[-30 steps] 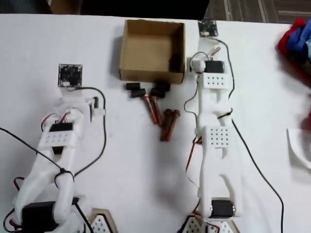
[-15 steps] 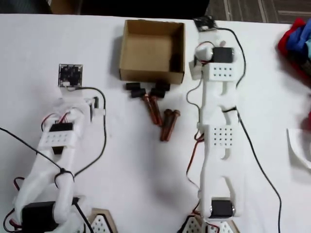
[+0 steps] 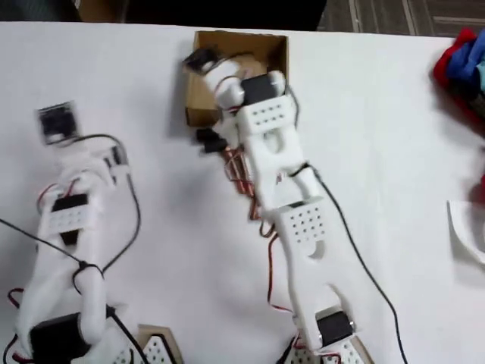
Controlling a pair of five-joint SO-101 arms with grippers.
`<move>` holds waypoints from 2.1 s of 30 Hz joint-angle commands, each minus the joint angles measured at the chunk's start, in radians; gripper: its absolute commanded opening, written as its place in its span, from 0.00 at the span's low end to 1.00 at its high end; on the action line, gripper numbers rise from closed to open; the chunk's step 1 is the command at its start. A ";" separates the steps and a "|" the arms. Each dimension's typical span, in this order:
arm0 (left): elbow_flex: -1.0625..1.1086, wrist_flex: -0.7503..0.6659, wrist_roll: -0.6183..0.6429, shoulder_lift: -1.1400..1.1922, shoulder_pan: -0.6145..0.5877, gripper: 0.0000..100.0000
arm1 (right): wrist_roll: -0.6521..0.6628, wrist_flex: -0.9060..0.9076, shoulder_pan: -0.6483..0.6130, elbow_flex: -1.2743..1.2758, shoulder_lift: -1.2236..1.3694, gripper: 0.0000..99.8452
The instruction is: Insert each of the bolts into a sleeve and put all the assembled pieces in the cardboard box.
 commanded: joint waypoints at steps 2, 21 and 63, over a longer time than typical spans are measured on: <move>-0.013 -0.052 0.115 -0.005 -0.084 0.21 | 0.025 0.024 -0.054 0.003 -0.010 0.19; -0.012 -0.068 0.117 -0.003 -0.086 0.21 | 0.146 -0.143 -0.070 0.002 0.209 0.19; -0.012 -0.068 0.117 -0.003 -0.086 0.21 | 0.140 0.024 -0.120 -0.178 0.308 0.02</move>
